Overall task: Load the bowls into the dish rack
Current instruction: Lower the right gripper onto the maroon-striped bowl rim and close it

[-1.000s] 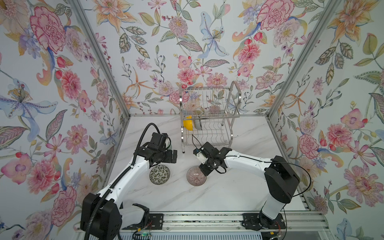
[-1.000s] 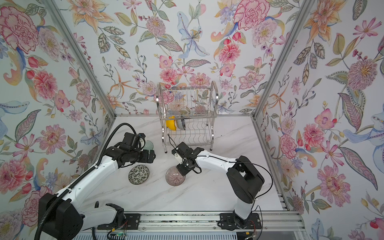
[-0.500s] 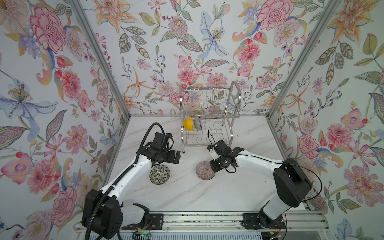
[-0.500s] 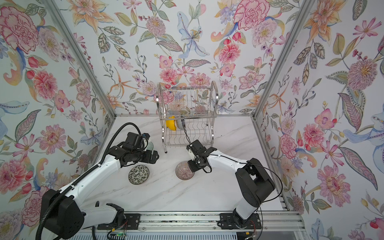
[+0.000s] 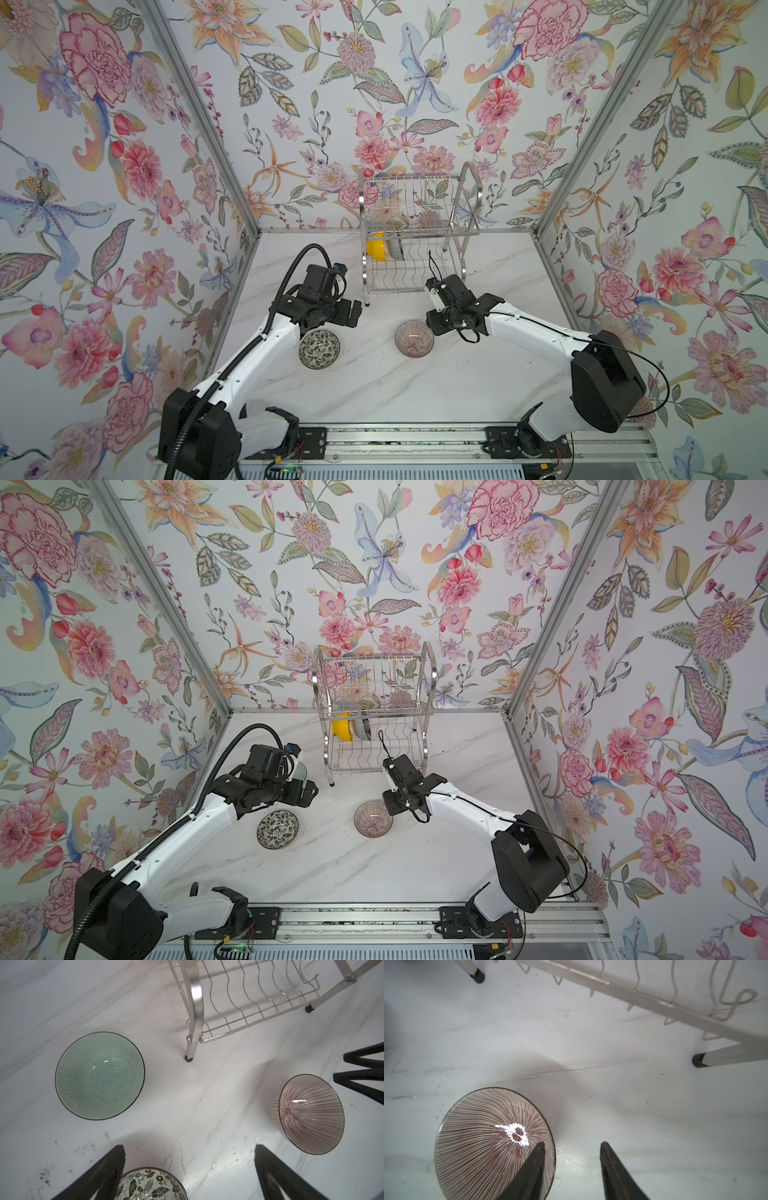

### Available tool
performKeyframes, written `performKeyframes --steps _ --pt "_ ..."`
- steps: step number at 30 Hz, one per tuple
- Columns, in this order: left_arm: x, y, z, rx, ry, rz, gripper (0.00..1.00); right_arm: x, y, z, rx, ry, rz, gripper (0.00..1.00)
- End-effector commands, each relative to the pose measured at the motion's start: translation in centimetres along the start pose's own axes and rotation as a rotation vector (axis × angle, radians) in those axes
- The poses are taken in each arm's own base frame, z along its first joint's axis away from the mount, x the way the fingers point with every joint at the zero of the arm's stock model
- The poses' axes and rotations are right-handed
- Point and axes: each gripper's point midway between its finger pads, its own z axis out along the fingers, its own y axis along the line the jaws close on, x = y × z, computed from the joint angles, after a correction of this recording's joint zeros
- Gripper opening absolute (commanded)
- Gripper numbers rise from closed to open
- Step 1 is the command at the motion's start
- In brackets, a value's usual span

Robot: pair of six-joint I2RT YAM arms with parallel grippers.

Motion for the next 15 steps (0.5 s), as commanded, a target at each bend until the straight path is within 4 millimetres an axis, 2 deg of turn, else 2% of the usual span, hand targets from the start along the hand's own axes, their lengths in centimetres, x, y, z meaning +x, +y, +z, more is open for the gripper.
performKeyframes --steps 1,4,7,10,15 --pt "-0.3 -0.2 0.0 0.004 -0.035 0.027 0.99 -1.5 0.6 -1.9 -0.007 -0.097 -0.065 0.49" --pt "-0.3 -0.7 0.3 0.038 -0.031 0.012 0.99 -0.9 2.7 -2.7 -0.075 -0.104 -0.183 0.51" --pt "-0.3 -1.3 0.5 0.083 -0.039 -0.006 0.99 0.7 5.0 -2.8 -0.131 -0.084 -0.346 0.52" --pt "-0.3 -1.7 0.6 0.122 -0.044 -0.017 0.99 2.1 6.7 -2.9 -0.192 -0.063 -0.464 0.52" --pt "-0.1 -1.4 0.8 0.138 -0.058 -0.036 0.99 4.0 9.0 -3.3 -0.288 -0.035 -0.624 0.52"
